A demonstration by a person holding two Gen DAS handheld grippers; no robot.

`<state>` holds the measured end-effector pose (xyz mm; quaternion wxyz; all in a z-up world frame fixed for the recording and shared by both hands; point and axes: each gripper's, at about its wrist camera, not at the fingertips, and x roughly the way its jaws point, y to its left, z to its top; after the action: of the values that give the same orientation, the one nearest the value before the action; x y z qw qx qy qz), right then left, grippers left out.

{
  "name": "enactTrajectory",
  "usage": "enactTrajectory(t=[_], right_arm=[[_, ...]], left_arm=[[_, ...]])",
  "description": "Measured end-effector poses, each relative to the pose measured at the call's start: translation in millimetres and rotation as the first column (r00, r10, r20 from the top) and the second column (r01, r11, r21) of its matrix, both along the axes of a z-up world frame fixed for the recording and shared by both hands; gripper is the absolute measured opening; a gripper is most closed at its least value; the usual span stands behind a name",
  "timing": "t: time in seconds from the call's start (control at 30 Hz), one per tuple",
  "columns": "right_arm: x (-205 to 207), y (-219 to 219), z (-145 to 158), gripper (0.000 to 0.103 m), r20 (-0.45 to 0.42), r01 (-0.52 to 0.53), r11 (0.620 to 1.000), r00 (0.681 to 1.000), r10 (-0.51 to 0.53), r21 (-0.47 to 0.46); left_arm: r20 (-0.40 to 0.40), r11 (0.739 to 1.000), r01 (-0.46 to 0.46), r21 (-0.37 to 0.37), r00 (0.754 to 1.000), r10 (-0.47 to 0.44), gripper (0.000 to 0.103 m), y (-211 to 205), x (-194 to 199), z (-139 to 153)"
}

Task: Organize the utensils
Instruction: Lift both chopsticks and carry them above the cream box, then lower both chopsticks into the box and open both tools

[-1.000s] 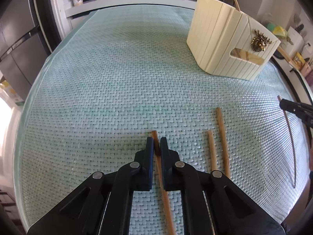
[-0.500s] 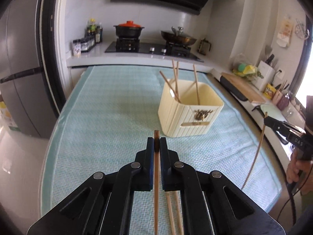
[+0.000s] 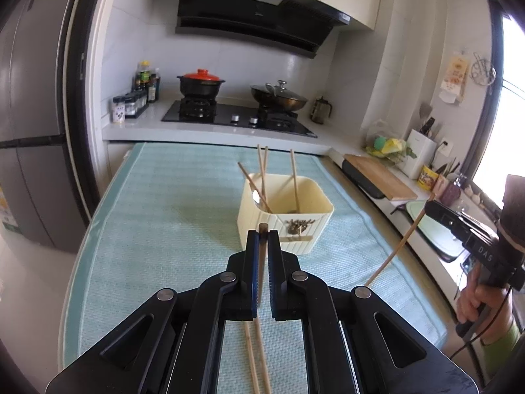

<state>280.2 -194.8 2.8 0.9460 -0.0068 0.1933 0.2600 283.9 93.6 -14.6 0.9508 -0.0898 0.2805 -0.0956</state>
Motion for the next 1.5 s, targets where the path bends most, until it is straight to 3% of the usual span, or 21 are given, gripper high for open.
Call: enactTrajectory(t=[0.57, 0.73, 0.97, 1.27, 1.4, 1.5], right_arm=[[5, 4, 9, 0.007, 0.012, -0.002, 1.000, 1.000, 0.002, -0.007], [16, 3, 22, 0.007, 0.022, 0.005, 1.000, 1.000, -0.005, 0.000], [32, 9, 61, 0.007, 0.081, 0.010, 1.000, 0.997, -0.011, 0.011], [88, 29, 99, 0.007, 0.132, 0.056, 0.998, 0.989, -0.060, 0.034], [121, 42, 95, 0.007, 0.125, 0.080, 0.997, 0.989, -0.081, 0.009], [151, 53, 73, 0.007, 0.040, 0.069, 0.997, 0.997, -0.068, -0.031]], left_arm=[[0.046, 0.999, 0.042, -0.017, 0.998, -0.041, 0.003, -8, 6, 22], [0.076, 0.998, 0.059, -0.027, 0.995, -0.057, 0.002, -9, 17, 43], [0.143, 0.996, 0.082, -0.029, 0.987, -0.077, 0.002, -16, 36, 84], [0.220, 0.998, 0.066, -0.022, 0.974, -0.060, 0.003, -30, 91, 128], [0.188, 0.999, 0.038, -0.022, 0.982, -0.033, 0.002, -35, 129, 121], [0.128, 1.000, 0.018, -0.004, 0.992, -0.017, 0.002, -41, 159, 101]])
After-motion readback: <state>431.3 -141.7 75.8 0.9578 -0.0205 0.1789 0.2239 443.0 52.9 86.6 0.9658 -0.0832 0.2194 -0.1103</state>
